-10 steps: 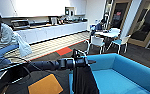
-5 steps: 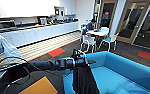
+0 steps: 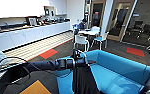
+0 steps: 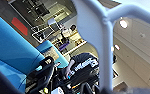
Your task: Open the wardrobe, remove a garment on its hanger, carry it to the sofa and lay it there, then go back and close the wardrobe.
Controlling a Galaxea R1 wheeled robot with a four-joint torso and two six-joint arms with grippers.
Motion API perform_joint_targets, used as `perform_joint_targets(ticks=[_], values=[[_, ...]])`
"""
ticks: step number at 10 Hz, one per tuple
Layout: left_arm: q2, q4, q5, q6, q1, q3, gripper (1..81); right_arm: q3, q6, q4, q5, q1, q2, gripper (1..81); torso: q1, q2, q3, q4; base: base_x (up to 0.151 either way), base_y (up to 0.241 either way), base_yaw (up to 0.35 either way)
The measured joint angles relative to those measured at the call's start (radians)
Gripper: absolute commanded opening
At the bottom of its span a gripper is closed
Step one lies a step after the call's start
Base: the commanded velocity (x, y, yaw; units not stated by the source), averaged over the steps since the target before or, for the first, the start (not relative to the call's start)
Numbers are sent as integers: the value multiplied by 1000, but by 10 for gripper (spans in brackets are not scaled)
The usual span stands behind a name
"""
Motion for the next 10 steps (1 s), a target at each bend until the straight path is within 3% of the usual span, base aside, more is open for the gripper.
perform_joint_targets(ticks=[10], values=[[-20,0,-1,0,0,22,10,0,0,0,1,-2,0,811,0,0,0,0,0,0,-13]])
